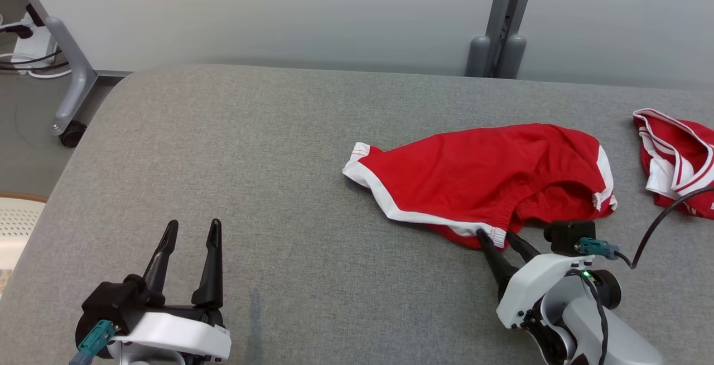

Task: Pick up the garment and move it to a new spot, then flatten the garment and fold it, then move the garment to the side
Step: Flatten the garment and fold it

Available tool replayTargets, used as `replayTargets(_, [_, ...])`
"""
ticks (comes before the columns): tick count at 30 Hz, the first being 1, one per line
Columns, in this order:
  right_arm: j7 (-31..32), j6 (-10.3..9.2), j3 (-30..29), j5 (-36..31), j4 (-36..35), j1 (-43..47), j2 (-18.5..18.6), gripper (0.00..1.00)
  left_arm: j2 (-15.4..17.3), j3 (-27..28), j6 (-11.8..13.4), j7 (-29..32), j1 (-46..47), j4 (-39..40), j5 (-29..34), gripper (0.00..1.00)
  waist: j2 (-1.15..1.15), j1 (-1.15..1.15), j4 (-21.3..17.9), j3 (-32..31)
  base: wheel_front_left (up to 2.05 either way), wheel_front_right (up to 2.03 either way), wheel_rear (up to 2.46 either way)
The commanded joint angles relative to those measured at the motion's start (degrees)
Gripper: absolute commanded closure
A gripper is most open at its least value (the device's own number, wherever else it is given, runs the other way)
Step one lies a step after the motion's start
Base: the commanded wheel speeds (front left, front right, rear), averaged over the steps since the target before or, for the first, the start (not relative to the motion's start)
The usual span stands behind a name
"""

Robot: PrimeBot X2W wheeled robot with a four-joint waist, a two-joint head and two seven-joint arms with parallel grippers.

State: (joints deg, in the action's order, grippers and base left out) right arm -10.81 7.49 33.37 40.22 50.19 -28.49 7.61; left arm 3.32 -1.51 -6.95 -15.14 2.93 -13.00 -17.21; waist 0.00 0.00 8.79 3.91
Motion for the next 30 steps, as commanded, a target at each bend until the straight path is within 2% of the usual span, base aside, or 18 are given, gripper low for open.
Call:
replayTargets(1, [-0.5,0.01,0.2,0.4,0.3,-0.4,0.4,0.94,0.3,0.1,-0.1,0.0,1.3,0.0,-0.2,0.00,0.00,0.00,0.1,0.1,0.00,0.00,0.00])
replayTargets(2, [-0.9,0.01,0.8,0.9,0.7,-0.7,0.3,1.00,0.4,0.1,-0.1,0.0,1.2,0.0,-0.2,0.00,0.00,0.00,0.3,0.0,0.00,0.00,0.00])
replayTargets(8, [-3.0,0.01,4.4,3.5,0.7,-1.2,0.4,1.00,0.4,0.3,-0.1,0.0,0.6,-0.4,-0.1,0.00,0.00,0.00,-0.3,-0.8,0.00,0.00,0.00])
replayTargets(11, [-3.5,0.01,6.7,5.9,-1.8,0.4,0.9,1.00,0.4,0.3,0.0,0.0,0.0,-0.6,0.0,0.00,0.00,0.00,-1.3,-1.8,0.00,0.00,0.00])
replayTargets(14, [-2.5,0.01,9.5,9.3,-5.9,2.7,3.0,1.00,0.4,0.5,0.2,0.0,-0.8,-0.5,0.0,0.00,0.00,0.00,-2.8,-2.5,0.00,0.00,0.00])
replayTargets(18, [0.6,0.01,13.0,14.4,-13.7,6.2,7.9,1.00,0.6,0.9,0.4,0.0,-1.5,-0.3,-0.2,0.00,0.00,0.00,-5.1,-2.9,0.00,0.00,0.00])
replayTargets(21, [2.9,0.01,14.3,18.0,-20.2,8.8,13.0,1.00,0.6,1.2,0.5,0.0,-1.9,-0.2,-0.4,0.00,0.00,0.00,-6.9,-2.7,0.00,0.00,0.00])
replayTargets(27, [8.5,0.01,15.0,26.8,-34.4,14.2,22.3,1.00,0.8,1.7,0.8,0.0,-2.0,-0.3,-0.6,0.00,0.00,0.00,-9.7,-2.4,0.00,0.00,0.00])
replayTargets(30, [10.2,0.01,14.5,29.6,-38.8,16.5,26.4,1.00,1.0,1.8,0.8,0.0,-2.1,-0.2,-0.6,0.00,0.00,0.00,-10.8,-2.2,0.00,0.00,0.00])
